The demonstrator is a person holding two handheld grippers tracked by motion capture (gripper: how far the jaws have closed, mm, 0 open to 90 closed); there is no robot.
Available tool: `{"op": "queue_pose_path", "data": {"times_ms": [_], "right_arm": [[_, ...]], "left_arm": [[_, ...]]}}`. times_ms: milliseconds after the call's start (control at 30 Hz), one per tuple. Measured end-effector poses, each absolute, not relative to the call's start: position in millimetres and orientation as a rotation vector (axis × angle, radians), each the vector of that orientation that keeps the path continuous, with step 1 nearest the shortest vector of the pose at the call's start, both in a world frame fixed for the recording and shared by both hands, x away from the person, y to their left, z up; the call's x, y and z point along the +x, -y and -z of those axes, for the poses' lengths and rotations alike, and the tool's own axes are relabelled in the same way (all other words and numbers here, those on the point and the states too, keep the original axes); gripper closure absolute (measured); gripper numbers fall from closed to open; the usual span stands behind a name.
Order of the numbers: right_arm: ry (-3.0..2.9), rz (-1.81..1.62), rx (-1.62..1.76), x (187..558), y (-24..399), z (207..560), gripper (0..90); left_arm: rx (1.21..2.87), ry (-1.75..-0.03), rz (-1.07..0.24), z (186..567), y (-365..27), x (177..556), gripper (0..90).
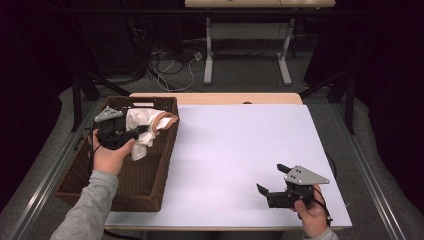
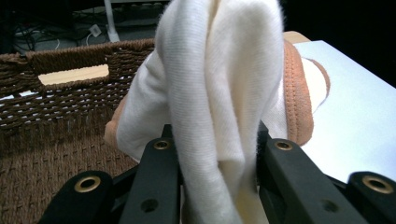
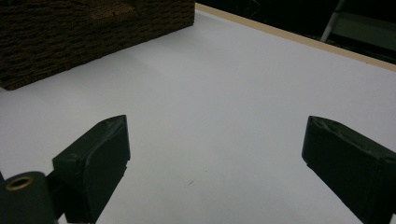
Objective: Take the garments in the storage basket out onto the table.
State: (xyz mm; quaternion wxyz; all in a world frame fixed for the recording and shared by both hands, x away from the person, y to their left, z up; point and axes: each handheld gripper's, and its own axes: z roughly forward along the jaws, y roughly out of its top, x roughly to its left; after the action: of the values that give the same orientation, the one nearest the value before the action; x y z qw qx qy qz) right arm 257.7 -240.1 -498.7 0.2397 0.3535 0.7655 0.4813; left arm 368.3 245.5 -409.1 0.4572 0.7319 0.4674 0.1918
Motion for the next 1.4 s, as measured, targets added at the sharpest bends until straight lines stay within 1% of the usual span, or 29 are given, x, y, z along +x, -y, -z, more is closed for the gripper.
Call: {"op": "queue_pose_path", "data": {"times_ms": [433, 867, 1400], "right_arm": [[-2.095, -1.32, 0.969, 257.7, 239.7, 498.8, 7.2], [-2.085, -1.319, 0.969, 256.4, 241.5, 496.9, 7.2], [-2.075, -1.324, 0.967, 255.5, 244.0, 495.0, 7.2]], "left_arm": [[1.821, -1.076, -0.467, 393.3, -230.6, 360.4, 74.6], [1.831, -0.988, -0.437, 384.3, -197.8, 359.1, 74.7], [1.849, -0.906, -0.376, 387.0, -156.1, 361.0, 74.8]]}}
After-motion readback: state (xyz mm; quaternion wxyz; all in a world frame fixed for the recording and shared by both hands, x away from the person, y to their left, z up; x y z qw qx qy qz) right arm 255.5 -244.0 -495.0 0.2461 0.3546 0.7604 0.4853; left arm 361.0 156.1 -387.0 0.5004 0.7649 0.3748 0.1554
